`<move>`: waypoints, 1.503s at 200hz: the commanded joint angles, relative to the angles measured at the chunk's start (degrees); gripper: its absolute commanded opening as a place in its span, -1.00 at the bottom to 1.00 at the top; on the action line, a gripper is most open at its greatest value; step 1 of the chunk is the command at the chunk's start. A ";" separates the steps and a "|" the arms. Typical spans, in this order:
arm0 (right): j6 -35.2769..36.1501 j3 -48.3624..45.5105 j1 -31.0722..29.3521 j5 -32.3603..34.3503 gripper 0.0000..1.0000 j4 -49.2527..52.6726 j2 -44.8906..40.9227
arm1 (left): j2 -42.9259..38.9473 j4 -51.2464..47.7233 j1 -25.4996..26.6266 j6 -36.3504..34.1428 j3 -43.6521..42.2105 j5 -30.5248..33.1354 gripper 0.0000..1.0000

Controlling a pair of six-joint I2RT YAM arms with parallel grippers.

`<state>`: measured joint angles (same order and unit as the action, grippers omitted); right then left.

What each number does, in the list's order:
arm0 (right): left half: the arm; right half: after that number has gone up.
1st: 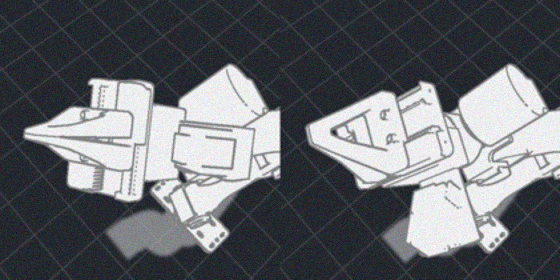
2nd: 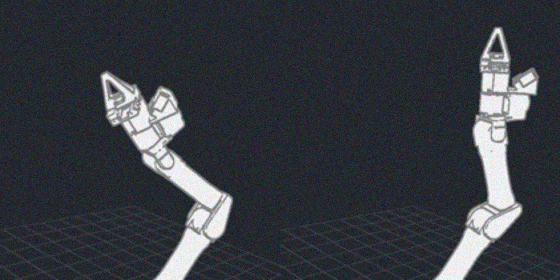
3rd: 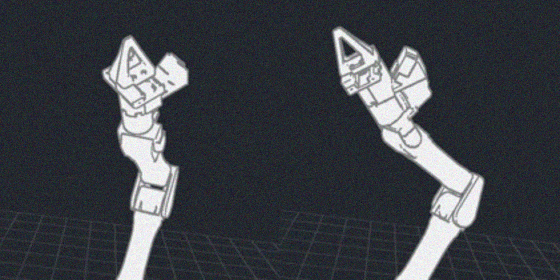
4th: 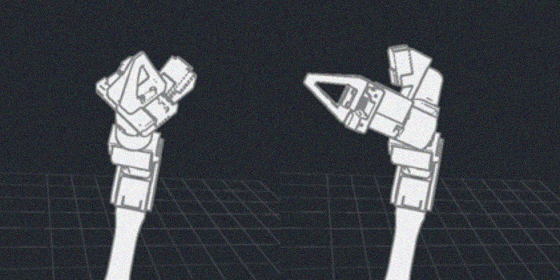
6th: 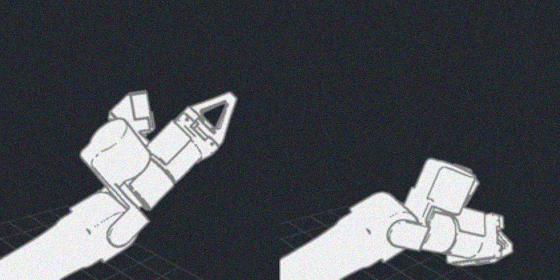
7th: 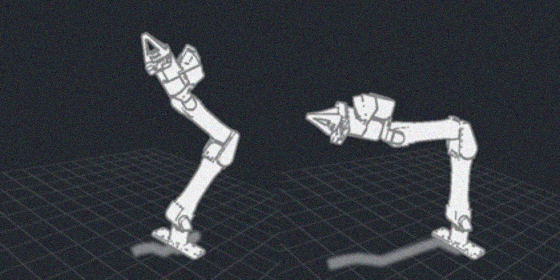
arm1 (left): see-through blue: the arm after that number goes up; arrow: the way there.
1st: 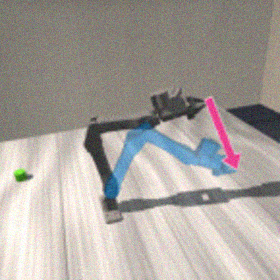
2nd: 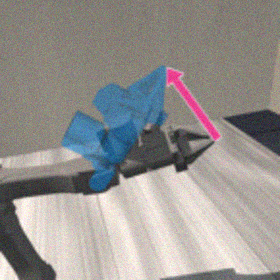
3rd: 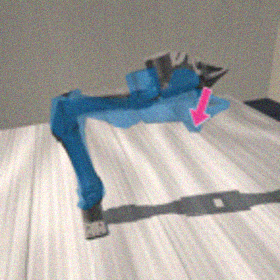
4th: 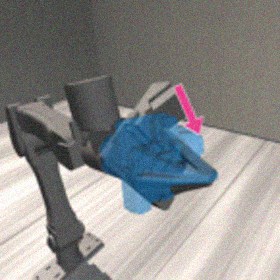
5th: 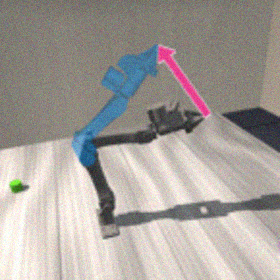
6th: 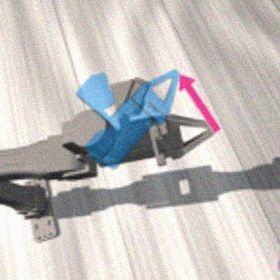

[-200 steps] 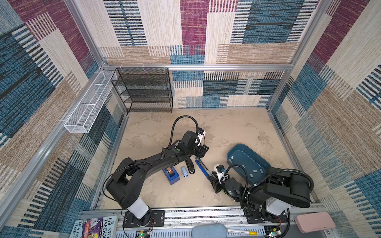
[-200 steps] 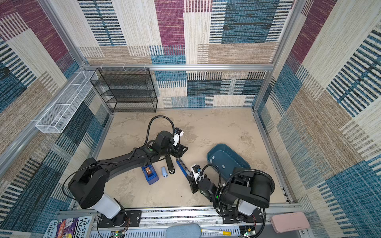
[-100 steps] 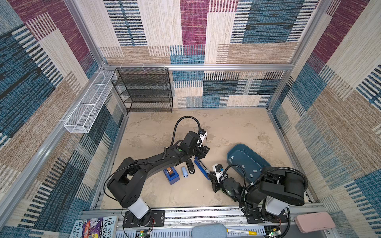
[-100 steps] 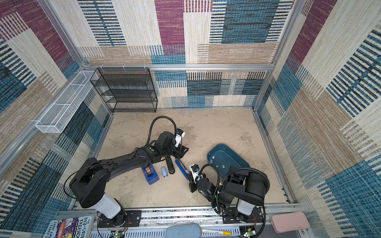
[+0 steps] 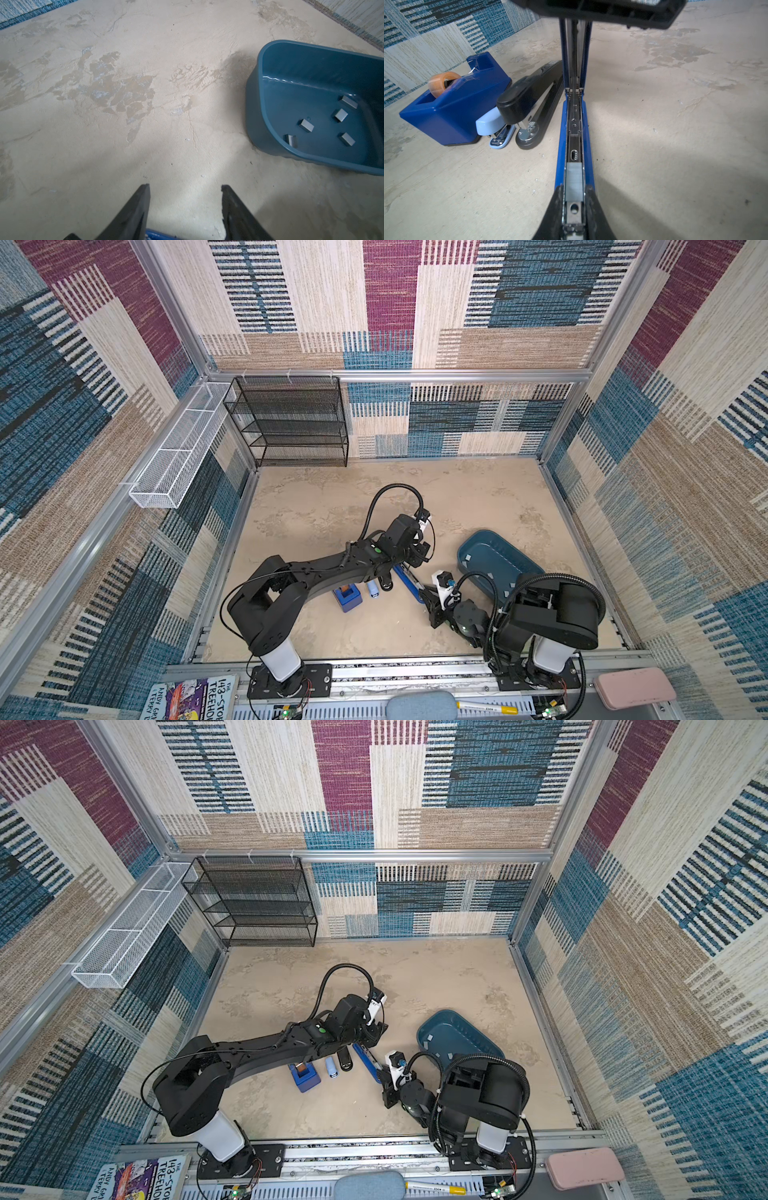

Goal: Load the staples into the stapler
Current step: 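Press the blue stapler top down onto its base with the left gripper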

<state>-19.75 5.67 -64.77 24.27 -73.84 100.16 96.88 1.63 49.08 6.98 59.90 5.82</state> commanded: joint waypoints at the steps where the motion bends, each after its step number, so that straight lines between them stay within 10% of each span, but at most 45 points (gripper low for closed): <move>1: -1.35 -0.57 0.00 2.08 -0.84 -0.25 0.05 | 1.50 -2.87 0.82 -2.78 0.37 3.77 0.18; 92: -6.68 -1.78 0.17 12.30 -0.84 5.43 -3.15 | 2.82 1.13 4.08 -6.43 -1.42 3.70 0.33; 300: -5.66 -2.34 0.34 12.79 -0.62 4.10 -3.02 | -8.17 14.36 7.70 -18.00 -13.72 -1.31 0.49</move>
<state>-24.62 3.27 -64.47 34.96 -70.41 96.68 91.22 13.39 56.69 -8.27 46.89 5.37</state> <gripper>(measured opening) 0.188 0.747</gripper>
